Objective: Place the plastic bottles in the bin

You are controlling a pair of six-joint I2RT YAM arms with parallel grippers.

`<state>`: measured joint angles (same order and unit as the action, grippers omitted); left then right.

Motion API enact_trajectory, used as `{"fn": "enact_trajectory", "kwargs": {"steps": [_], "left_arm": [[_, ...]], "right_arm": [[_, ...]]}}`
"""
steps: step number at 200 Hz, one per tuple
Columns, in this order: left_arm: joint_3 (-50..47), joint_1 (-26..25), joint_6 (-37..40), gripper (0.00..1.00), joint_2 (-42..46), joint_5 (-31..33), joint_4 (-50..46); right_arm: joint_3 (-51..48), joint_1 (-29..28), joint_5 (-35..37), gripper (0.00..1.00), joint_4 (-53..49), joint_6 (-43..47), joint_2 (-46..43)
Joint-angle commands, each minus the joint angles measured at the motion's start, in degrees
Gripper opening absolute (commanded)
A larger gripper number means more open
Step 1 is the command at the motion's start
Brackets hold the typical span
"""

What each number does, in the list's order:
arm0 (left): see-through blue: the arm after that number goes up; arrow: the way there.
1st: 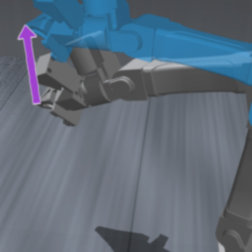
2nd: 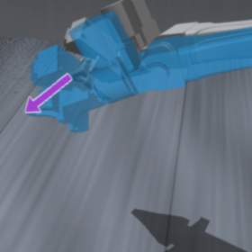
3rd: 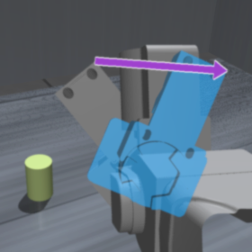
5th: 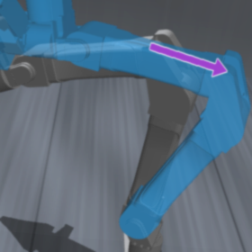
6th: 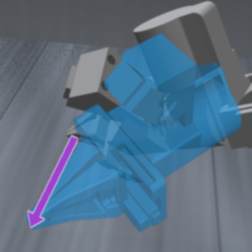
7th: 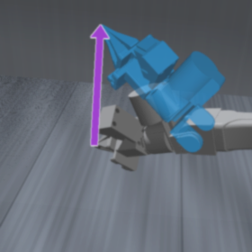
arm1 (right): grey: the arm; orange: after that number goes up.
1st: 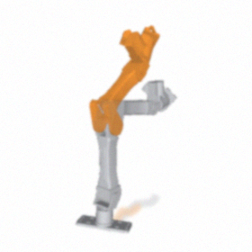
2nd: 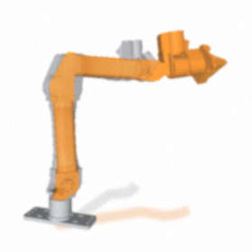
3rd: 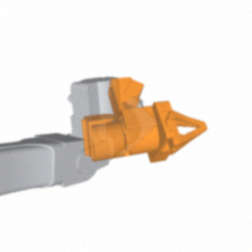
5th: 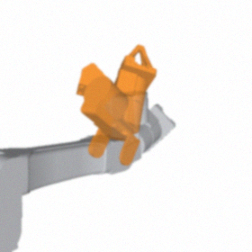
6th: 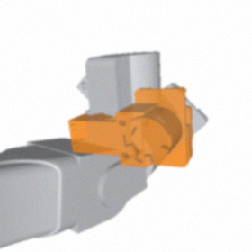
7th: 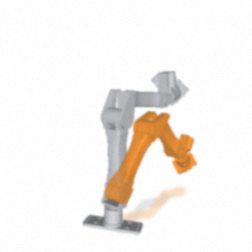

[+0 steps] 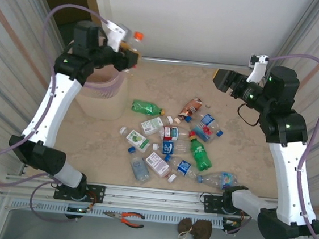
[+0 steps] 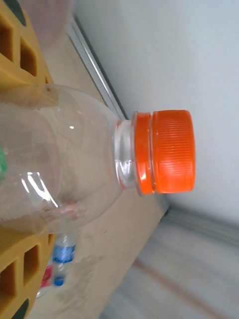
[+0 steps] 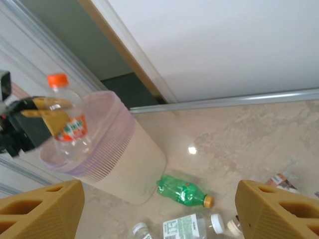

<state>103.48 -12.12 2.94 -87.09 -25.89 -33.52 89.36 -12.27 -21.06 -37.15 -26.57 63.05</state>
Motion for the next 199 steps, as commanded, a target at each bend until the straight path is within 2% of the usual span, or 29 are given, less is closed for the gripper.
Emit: {"fn": "enact_trajectory", "kwargs": {"steps": [1,25,41,51,59,75,95,119,154,199], "left_arm": [[0.5,5.1,-18.3,0.41,1.7,4.6,3.8],[-3.5,8.1,-28.7,0.46,2.4,6.9,9.7],[-4.8,7.9,-37.3,0.41,2.3,17.5,10.2],[-3.9,7.7,-43.6,0.39,1.5,24.8,6.6],[-2.1,7.9,-48.4,0.39,0.2,28.0,2.8],[1.0,8.4,-55.0,0.37,-2.8,29.8,-2.5],[3.5,8.4,-62.8,0.41,-6.6,30.7,-7.5],[5.3,8.4,-71.0,0.42,-10.7,31.5,-10.8],[11.8,8.3,-78.0,0.43,-18.1,32.9,-17.5],[12.4,8.6,-83.3,0.47,-23.7,33.1,-19.0]], "right_arm": [[-0.6,0.5,-1.2,0.78,-0.9,-1.1,0.1],[-0.9,0.6,-1.2,0.78,-0.9,-1.0,0.1],[-1.2,0.7,-1.2,0.78,-0.8,-1.1,0.0],[-1.5,0.7,-1.2,0.78,-0.8,-1.1,-0.1],[-1.6,0.8,-1.1,0.78,-0.8,-1.0,-0.3],[-2.2,1.1,-1.3,0.78,-0.8,-1.0,-0.6],[-2.8,1.5,-1.4,0.78,-0.8,-1.1,-1.0],[-3.6,2.0,-1.6,0.78,-0.8,-1.1,-1.4],[-4.7,3.2,-2.2,0.78,-0.8,-1.1,-2.1],[-6.4,4.2,-2.8,0.78,-0.8,-1.2,-2.7]]}}
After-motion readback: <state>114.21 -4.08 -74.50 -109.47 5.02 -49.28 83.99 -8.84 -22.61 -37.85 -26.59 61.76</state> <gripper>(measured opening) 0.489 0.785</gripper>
